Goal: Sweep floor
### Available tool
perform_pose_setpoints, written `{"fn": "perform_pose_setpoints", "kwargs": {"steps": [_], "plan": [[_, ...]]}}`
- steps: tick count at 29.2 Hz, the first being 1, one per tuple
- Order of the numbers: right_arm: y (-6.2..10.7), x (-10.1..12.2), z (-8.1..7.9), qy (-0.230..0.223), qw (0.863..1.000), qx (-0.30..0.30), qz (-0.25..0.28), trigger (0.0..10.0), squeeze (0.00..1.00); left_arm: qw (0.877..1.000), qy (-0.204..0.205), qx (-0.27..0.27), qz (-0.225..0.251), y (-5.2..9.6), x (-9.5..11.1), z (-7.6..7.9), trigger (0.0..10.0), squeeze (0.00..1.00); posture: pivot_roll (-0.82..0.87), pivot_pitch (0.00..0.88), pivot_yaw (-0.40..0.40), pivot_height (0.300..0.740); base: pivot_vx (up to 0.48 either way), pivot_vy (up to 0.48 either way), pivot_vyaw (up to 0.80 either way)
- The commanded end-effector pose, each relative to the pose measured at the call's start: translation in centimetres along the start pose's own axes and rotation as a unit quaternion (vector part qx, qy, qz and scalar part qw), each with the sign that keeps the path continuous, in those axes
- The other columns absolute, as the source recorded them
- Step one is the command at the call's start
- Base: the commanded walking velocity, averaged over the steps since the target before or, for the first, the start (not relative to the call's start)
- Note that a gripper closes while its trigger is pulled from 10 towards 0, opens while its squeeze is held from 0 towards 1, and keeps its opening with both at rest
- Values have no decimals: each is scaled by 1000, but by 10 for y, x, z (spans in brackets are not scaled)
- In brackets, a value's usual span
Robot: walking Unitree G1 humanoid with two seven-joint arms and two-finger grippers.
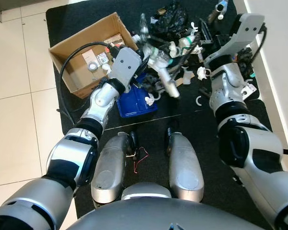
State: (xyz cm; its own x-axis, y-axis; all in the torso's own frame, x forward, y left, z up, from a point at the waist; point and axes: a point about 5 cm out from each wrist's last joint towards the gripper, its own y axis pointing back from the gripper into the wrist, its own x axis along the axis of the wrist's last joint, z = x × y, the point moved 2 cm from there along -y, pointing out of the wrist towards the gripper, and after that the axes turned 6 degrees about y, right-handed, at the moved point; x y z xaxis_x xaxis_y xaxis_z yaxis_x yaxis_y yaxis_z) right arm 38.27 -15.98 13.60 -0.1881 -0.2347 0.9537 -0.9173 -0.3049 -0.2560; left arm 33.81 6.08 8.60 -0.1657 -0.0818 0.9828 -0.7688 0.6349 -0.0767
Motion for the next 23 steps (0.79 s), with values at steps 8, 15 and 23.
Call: {"fn": "perform_pose_setpoints", "kwargs": {"steps": [8,15,23], "plan": [[-1,-13,-33,-103,990,99,-5,10000,0,999,20,-18,-32,5,-15,13,10000,0,45,276,60,740,0,0,0],[-4,35,-6,-11,994,92,61,10000,0,999,20,-16,-32,4,-15,13,10000,0,38,274,59,740,0,0,0],[9,100,51,114,984,-14,138,10000,0,999,21,-18,-31,4,-15,14,10000,0,35,267,61,740,0,0,0]]}}
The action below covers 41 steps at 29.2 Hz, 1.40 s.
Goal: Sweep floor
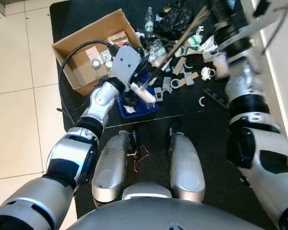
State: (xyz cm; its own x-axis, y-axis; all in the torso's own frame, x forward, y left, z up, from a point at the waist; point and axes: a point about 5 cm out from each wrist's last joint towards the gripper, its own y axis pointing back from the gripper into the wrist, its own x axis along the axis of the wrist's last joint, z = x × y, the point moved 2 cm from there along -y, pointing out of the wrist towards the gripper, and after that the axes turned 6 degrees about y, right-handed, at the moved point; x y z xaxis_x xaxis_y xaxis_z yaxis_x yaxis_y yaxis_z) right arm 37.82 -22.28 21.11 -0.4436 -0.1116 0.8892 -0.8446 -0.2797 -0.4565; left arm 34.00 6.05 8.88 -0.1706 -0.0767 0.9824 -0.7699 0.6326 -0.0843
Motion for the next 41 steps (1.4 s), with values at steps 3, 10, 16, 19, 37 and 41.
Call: {"fn": "perform_pose_setpoints", "kwargs": {"steps": [3,10,16,19,37,41], "plan": [[6,17,19,25,997,-55,39,10000,0,999,22,-20,-29,6,-15,14,10000,0,34,263,62,740,0,0,0],[38,24,66,85,974,-206,34,10000,0,998,34,-35,42,8,6,10,10000,0,30,231,64,740,0,0,0],[61,2,69,90,971,-223,-18,10000,0,990,38,-42,129,22,48,-1,10000,0,40,191,53,740,0,0,0],[61,-2,69,91,970,-224,-27,10000,0,988,40,-41,143,24,56,-1,10000,0,45,179,48,740,0,0,0],[49,-2,71,103,968,-228,-36,10000,0,963,46,-6,266,2,149,-19,10000,0,55,108,42,740,0,0,0],[49,-2,71,104,967,-229,-37,10000,0,959,36,2,281,-1,163,-29,10000,0,56,107,43,740,0,0,0]]}}
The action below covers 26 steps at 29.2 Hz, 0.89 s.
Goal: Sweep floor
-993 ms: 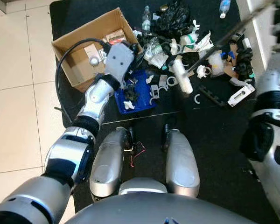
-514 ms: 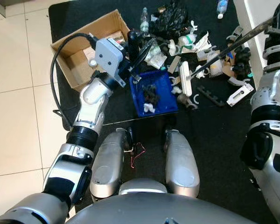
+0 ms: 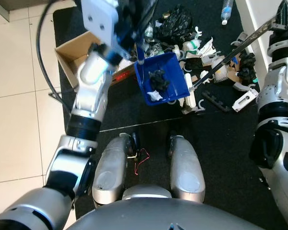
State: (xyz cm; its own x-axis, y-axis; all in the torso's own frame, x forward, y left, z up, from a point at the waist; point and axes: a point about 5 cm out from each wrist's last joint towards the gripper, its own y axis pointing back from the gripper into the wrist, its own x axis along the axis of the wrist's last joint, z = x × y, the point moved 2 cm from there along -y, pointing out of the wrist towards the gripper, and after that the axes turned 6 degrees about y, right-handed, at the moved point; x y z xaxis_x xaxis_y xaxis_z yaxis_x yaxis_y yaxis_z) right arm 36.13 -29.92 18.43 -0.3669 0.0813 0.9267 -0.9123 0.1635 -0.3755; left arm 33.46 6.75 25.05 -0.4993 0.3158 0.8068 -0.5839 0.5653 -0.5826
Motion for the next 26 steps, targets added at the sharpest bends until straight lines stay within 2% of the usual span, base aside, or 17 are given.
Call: {"fn": "perform_pose_setpoints", "kwargs": {"steps": [1,2,5,6,7,9,11,12,13,15,17,18,19,20,22,23,26], "plan": [[0,4,6,7,1000,-10,12,10000,0,1000,-9,3,22,-3,12,-5,10000,0,56,104,45,740,0,0,0],[0,3,5,8,1000,-10,11,10000,0,999,-33,12,34,-12,26,-19,10000,0,58,102,49,740,0,0,0],[0,3,5,8,1000,-10,11,10000,0,999,-33,12,34,-12,26,-19,10000,0,58,102,49,740,0,0,0],[0,3,5,8,1000,-10,12,10000,0,998,-45,17,36,-14,31,-27,10000,0,59,101,50,740,0,0,0],[0,3,5,8,1000,-10,12,10000,0,998,-45,17,36,-14,31,-27,10000,0,59,101,50,740,0,0,0],[-5,9,-7,-21,999,19,29,10000,0,996,-78,40,22,-12,38,-51,10000,0,64,103,52,740,0,0,0],[-5,9,-7,-21,999,19,29,10000,0,996,-78,40,22,-12,38,-51,10000,0,64,103,52,740,0,0,0],[-10,16,-19,-49,997,45,48,10000,0,995,-88,52,16,-9,40,-62,10000,0,66,105,51,740,0,0,0],[-10,16,-19,-49,997,45,48,10000,0,995,-88,52,16,-9,40,-62,10000,0,66,105,51,740,0,0,0],[-26,39,-41,-128,984,75,100,10000,0,993,-90,74,14,-6,44,-74,10000,0,77,104,44,740,0,0,0],[-26,39,-41,-128,984,75,100,10000,0,993,-90,74,14,-6,44,-74,10000,0,77,104,44,740,0,0,0],[-31,48,-48,-161,977,82,117,10000,0,993,-90,80,16,-6,45,-76,10000,0,84,101,41,740,0,0,0],[-31,48,-48,-161,977,82,117,10000,0,993,-90,80,16,-6,45,-76,10000,0,84,101,41,740,0,0,0],[-34,52,-54,-180,972,90,125,10000,0,992,-93,84,18,-6,46,-77,10000,0,92,99,38,740,0,0,0],[-34,51,-64,-179,970,108,122,10000,0,988,-121,91,19,-5,52,-84,10000,0,101,98,37,740,0,0,0],[-34,51,-64,-179,970,108,122,10000,0,988,-121,91,19,-5,52,-84,10000,0,101,98,37,740,0,0,0],[-32,47,-68,-177,971,113,117,10000,0,983,-164,88,14,-5,56,-92,10000,0,105,99,40,740,0,0,0]]}}
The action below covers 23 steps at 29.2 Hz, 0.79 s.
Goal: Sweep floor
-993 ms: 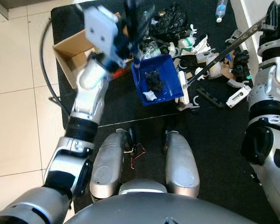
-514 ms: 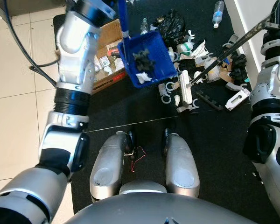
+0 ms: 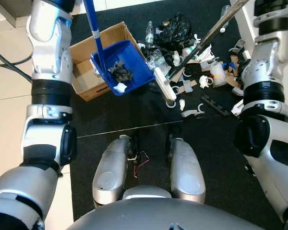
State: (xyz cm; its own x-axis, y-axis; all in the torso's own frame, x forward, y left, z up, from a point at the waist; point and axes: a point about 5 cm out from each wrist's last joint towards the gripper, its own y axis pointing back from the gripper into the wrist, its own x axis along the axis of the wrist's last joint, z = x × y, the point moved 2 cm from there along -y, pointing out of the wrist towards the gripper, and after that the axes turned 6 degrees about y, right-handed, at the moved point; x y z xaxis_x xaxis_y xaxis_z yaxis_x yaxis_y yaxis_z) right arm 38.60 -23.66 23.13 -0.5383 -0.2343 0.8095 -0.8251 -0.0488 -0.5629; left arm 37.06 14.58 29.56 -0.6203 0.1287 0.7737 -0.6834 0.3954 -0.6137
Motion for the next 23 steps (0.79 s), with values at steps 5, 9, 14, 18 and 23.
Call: {"fn": "perform_pose_setpoints", "kwargs": {"steps": [5,9,14,18,23], "plan": [[0,3,-3,-3,1000,6,19,10000,0,995,-98,-29,10,-6,11,-16,10000,0,105,101,42,740,0,0,0],[2,5,2,2,1000,4,17,10000,0,990,-133,-50,-4,-7,6,-18,10000,0,99,101,46,740,0,0,0],[7,13,19,48,998,-23,17,10000,0,977,-186,-98,-22,-5,-4,-11,10000,0,93,105,47,740,0,0,0],[11,23,36,81,995,-56,26,10000,0,972,-200,-121,-33,-2,-12,-7,10000,0,89,107,47,740,0,0,0],[14,33,48,100,991,-76,37,10000,0,947,-239,-207,-53,15,-36,17,10000,0,78,115,49,740,0,0,0]]}}
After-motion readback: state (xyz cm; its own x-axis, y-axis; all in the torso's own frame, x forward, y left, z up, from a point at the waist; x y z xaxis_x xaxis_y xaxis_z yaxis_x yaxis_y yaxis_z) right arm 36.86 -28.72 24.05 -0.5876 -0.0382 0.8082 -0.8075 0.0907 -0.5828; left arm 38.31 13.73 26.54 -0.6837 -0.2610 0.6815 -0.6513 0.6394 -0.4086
